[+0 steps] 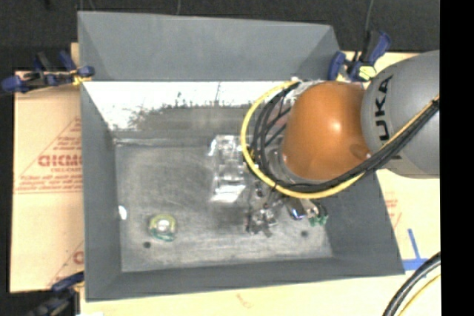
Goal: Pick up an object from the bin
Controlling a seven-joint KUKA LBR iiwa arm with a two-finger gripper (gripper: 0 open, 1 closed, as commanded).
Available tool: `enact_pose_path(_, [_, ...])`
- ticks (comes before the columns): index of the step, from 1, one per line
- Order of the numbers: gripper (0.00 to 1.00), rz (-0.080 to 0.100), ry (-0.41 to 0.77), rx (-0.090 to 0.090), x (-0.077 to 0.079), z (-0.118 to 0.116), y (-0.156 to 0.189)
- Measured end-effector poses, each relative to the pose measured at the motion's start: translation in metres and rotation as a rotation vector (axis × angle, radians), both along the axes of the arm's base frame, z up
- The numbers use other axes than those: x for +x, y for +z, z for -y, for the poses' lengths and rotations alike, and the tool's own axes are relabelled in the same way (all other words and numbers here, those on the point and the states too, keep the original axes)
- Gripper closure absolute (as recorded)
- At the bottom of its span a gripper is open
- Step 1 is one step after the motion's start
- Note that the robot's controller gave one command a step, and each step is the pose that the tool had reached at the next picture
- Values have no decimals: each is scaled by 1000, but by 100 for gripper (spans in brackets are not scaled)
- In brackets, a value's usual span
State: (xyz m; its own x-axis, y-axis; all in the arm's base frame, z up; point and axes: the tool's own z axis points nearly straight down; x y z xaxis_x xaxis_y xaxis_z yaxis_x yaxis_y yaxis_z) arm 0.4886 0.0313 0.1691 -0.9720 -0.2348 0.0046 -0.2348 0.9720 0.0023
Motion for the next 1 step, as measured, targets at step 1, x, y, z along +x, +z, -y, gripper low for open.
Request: enact_pose_path(1, [100, 17, 22, 0, -4, -19, 128])
